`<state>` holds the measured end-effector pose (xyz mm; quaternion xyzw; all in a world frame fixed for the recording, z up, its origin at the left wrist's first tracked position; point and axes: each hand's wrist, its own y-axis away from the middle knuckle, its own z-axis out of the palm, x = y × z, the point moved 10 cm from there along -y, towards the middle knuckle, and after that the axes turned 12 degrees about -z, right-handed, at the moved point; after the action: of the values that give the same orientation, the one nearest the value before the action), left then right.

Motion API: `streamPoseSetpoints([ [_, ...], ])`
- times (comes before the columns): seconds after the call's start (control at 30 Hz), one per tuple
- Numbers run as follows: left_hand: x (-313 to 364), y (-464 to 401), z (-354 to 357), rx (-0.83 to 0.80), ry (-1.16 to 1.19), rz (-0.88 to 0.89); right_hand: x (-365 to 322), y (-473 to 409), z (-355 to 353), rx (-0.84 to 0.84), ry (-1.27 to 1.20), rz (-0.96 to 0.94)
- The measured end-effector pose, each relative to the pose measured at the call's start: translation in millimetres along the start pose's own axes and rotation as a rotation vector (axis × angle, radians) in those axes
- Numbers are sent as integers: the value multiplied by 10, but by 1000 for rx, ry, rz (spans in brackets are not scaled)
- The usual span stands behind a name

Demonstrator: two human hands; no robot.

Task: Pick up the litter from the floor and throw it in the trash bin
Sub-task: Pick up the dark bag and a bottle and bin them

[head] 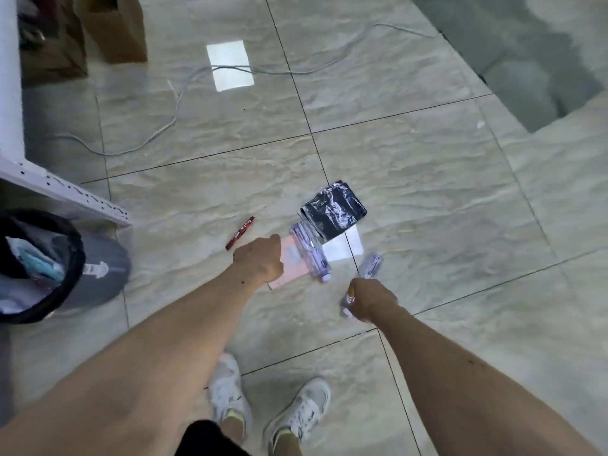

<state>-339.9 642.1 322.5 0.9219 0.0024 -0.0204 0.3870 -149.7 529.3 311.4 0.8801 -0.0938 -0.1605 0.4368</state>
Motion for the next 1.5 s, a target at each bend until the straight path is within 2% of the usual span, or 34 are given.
streamPoseSetpoints([
  [0.4,908,-657,683,-17,-131,62,1041,-560,152,34,-162,100],
  [0.7,1334,-1672,1652,14,-111,50,1600,-1876,889,21,-136,59],
  [0.8,1344,-2105,1932,36,-83,17,1622,-2415,1016,71,-139,32],
  [0.93,1390,-2715,2108,144,-88,59,1560,-3137,1007,168,-121,-37],
  [1.07,1278,-3207,2103,164,118,-41,1515,-3730,825,330,-189,-44],
  [1.17,1245,-3467,2079,153,225,-53,1445,-4044,614,493,-252,-48],
  [1.23,1238,-3577,2038,143,317,-55,1361,-4177,494,546,-150,-61],
  [1.33,1258,-3692,1978,137,402,-53,1273,-4390,452,514,-1,-76],
  [1.43,1269,-3739,1997,110,451,-46,1310,-4542,509,453,-9,-57],
  [1.5,1265,-3761,2020,98,463,-36,1343,-4539,529,470,17,-64],
])
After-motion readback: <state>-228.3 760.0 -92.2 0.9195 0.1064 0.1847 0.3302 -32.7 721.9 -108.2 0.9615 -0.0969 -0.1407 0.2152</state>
